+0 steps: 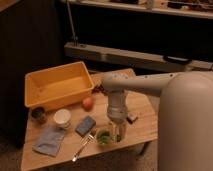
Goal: Place pepper in plastic cup
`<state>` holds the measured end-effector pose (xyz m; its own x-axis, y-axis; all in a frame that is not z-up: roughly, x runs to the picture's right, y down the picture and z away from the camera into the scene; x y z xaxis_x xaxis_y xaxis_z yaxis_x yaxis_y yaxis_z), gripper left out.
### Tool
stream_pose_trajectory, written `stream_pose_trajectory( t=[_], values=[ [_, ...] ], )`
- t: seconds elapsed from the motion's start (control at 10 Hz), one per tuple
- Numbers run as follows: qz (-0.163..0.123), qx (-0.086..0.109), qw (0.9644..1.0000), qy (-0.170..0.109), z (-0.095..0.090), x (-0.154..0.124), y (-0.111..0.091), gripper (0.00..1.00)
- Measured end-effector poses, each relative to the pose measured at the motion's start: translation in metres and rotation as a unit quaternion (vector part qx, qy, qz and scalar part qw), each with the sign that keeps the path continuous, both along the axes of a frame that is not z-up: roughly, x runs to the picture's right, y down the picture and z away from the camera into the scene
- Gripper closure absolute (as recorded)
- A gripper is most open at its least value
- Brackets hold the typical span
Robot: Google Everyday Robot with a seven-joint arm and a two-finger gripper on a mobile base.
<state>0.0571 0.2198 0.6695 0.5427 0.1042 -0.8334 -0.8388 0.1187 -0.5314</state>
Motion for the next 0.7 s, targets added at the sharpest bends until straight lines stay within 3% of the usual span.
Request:
stream_pose_trajectory(
  t=[0.3, 0.4, 0.7],
  values=[
    [-0.015, -0.008, 0.9999, 0.000, -0.0015, -0.0018, 0.0008, 0.26],
    [-0.019, -0.012, 0.9997, 0.000, -0.0020, -0.0017, 0.0019, 0.21],
    [-0.032, -0.022, 0.9992, -0.005, -0.0028, -0.0040, 0.0045, 0.20]
  ],
)
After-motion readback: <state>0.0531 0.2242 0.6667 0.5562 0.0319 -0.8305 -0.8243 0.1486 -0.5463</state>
